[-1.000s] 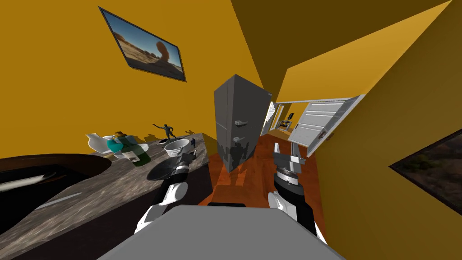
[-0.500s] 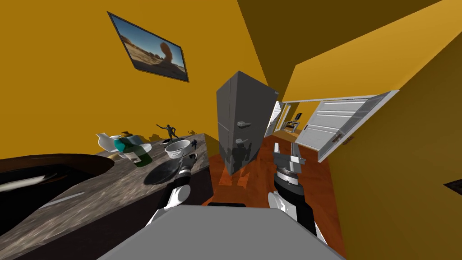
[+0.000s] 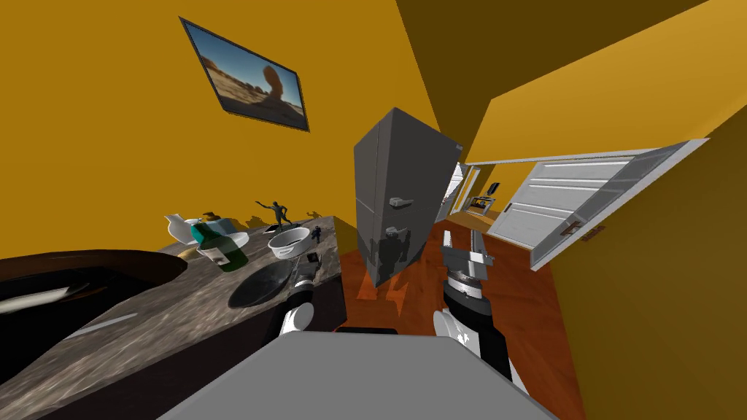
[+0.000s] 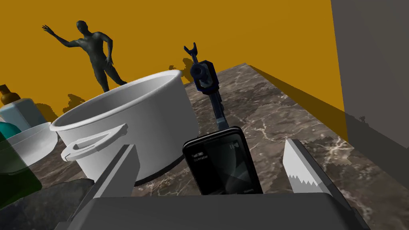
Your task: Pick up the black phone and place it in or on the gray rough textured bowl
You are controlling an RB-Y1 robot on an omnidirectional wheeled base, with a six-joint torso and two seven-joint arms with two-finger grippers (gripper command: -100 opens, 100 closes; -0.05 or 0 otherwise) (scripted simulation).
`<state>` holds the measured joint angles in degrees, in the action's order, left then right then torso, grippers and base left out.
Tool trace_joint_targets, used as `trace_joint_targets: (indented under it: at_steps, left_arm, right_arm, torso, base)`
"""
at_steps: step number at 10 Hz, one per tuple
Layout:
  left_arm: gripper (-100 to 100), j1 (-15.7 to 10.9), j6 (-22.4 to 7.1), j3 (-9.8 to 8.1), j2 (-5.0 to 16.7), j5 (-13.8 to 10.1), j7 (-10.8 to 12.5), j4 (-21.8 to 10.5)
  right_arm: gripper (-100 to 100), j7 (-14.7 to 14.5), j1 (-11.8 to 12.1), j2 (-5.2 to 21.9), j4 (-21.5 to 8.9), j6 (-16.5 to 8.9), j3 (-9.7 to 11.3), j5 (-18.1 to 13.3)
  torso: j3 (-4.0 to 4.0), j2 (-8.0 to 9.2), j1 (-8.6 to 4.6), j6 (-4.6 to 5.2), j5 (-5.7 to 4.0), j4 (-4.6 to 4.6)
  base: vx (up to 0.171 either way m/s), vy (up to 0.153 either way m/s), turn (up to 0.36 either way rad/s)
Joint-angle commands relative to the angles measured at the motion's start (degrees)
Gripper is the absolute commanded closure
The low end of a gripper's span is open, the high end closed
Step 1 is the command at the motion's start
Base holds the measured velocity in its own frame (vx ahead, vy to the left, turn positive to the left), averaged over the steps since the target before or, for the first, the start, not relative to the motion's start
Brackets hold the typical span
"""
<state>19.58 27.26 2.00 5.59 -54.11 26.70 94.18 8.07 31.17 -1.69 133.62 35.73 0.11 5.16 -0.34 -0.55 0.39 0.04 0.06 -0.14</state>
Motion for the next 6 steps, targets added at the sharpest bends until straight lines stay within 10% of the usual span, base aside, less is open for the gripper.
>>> trace_joint_targets:
  at_steps: [1,4,5,6]
  left_arm:
    - [-100,0.15,1.15,0.96,-2.53,-1.96,1.92,-1.98]
    - [-100,0.28,1.49,1.27,-3.99,-2.42,2.27,-2.37]
    - [0,0.29,1.54,1.31,-4.09,-2.47,2.36,-2.41]
    - [-100,-1.39,1.72,0.78,-3.86,-3.54,1.47,-3.67]
  right_arm:
    - [0,0.00,0.00,0.00,0.00,0.00,0.00,0.00]
    - [0,0.00,-0.01,0.00,0.00,0.00,0.00,0.00]
    - [0,0.00,-0.01,0.00,0.00,0.00,0.00,0.00]
    - [0,0.00,-0.01,0.00,0.00,0.00,0.01,0.00]
  torso:
    - [0.00,0.00,0.00,0.00,0.00,0.00]
    - [0.07,0.12,-0.02,0.00,-0.01,0.02]
    - [0.12,0.22,-0.05,0.01,-0.02,0.05]
    - [0.16,0.27,-0.08,0.01,-0.02,0.06]
  base:
    - [0.070,0.042,0.081]
    - [0.039,0.021,0.028]
    - [0.000,0.000,0.000]
    - [-0.026,0.001,-0.047]
